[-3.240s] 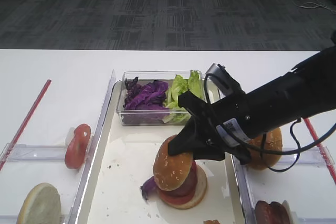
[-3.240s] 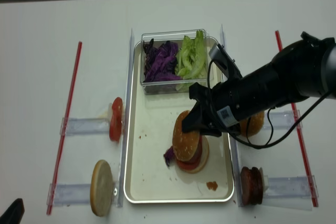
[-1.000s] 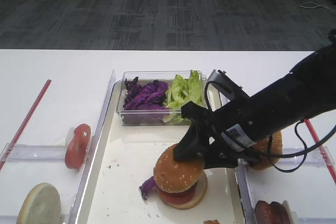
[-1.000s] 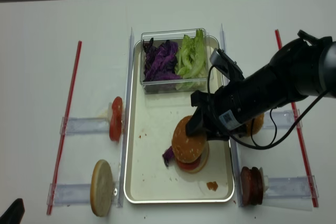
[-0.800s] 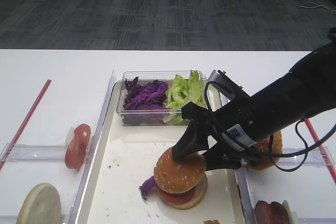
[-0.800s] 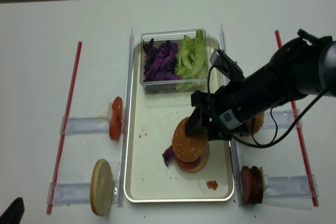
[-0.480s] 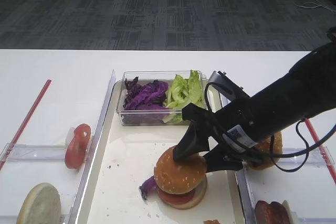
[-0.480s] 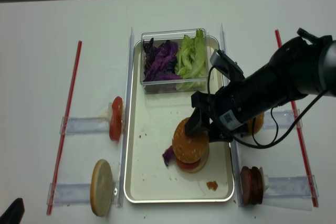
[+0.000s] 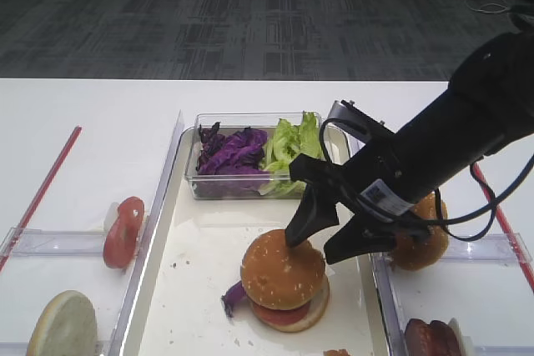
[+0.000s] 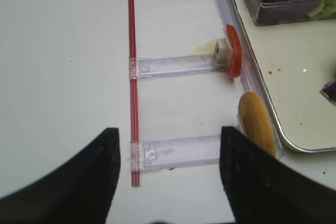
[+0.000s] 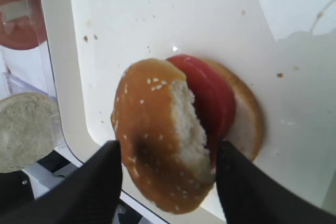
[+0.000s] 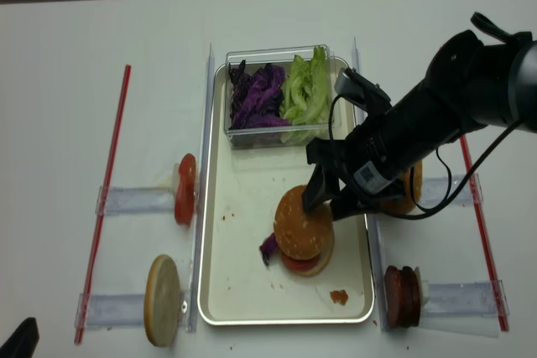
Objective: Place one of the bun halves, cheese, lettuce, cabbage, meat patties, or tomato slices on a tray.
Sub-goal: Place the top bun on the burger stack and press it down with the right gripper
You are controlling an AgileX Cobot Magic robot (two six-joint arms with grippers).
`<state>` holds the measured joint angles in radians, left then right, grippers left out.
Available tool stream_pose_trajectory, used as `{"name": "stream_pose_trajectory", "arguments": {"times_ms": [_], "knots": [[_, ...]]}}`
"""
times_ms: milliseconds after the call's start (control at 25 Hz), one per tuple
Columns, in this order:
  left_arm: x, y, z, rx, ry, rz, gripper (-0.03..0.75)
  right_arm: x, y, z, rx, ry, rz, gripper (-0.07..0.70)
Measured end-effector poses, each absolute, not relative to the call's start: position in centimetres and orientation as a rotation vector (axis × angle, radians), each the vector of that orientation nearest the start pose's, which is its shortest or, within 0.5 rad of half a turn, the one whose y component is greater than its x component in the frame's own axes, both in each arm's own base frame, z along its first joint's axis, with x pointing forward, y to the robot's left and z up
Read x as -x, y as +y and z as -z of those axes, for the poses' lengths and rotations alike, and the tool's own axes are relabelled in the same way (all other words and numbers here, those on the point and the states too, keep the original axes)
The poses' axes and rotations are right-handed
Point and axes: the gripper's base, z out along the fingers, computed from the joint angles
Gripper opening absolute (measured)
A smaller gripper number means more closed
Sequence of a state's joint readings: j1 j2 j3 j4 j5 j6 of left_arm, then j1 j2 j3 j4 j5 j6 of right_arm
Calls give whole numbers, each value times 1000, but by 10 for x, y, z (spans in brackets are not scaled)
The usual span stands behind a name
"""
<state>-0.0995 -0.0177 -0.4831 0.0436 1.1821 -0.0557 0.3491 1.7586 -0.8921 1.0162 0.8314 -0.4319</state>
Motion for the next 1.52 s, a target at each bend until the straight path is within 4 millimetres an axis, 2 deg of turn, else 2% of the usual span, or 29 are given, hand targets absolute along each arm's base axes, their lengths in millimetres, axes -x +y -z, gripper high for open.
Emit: {"name": "stream_pose_trajectory", "arguments": {"times_ms": [640,1200,1520], "knots": [[11,5,-263,-42,2164,36,397,-272,155,-174,108,3016,-999,421],[11,5,-263,-42,2164,36,397,-289,150,-216,136,3096,-762,421],[11,5,-263,-42,2164,36,397,-298,140,-244,145,3151,-521,421]]}}
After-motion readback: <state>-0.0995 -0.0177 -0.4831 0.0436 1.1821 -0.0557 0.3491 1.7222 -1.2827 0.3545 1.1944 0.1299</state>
